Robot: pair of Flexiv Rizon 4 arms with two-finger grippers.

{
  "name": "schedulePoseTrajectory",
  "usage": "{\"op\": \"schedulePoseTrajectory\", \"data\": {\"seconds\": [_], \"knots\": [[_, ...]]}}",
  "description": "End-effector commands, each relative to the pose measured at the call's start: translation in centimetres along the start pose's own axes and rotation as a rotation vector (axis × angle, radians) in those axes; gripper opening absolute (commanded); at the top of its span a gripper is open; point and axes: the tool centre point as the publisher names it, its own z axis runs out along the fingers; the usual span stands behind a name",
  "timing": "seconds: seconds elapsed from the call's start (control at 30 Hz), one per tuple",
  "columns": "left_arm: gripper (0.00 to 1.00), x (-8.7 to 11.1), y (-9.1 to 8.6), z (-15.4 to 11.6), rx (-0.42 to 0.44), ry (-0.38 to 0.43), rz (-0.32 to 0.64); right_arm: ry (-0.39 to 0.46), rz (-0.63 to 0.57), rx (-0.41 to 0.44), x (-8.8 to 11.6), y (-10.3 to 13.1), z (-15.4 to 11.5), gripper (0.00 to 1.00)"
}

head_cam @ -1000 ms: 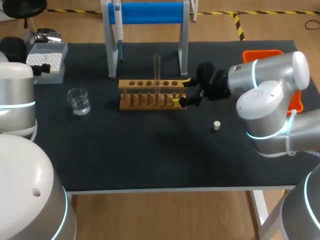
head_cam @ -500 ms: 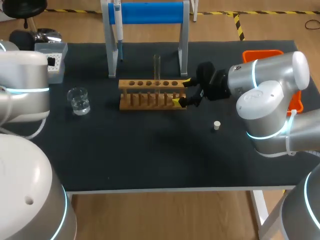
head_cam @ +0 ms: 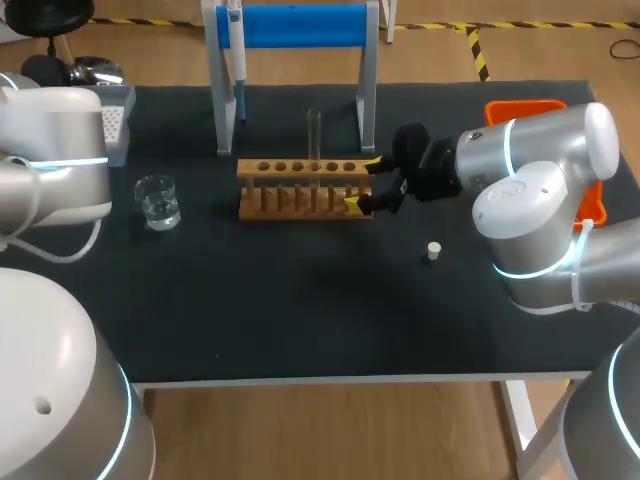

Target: Invert the test tube, pick up the pipette, mount the tip to pipette, aspirate from beaker and dispense into the tube, eject the tip, return the pipette, and cap with the stopper.

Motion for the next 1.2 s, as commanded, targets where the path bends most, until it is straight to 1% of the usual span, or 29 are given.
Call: {"op": "schedulePoseTrajectory", "data": {"seconds": [0.03, 0.1, 0.27, 0.33, 0.4, 0.57, 1.2], "knots": [[0.60, 0.0, 0.2, 1.0, 0.016, 0.000, -0.004, 0.002, 0.000, -0.002, 0.0, -0.1, -0.1, 1.00], [0.57, -0.1, 0.2, 1.3, 0.016, -0.001, -0.006, 0.002, 0.000, -0.002, 0.0, -0.1, -0.1, 1.00], [0.56, -0.2, 0.1, 2.0, 0.018, -0.003, -0.006, 0.002, 0.000, -0.002, 0.0, -0.1, -0.1, 1.00], [0.55, -0.2, 0.1, 2.2, 0.018, -0.003, -0.009, 0.002, 0.000, -0.002, 0.0, -0.1, -0.1, 1.00], [0.50, -0.2, 0.1, 2.5, 0.017, -0.004, -0.010, 0.002, 0.000, -0.002, 0.0, -0.1, -0.1, 1.00], [0.47, -0.4, 0.1, 3.0, 0.015, -0.005, -0.014, 0.002, 0.000, -0.002, 0.0, -0.1, -0.1, 1.00], [0.47, -1.0, -0.2, 4.9, 0.013, -0.007, -0.013, 0.002, 0.000, -0.002, 0.0, -0.1, -0.1, 1.00]]}}
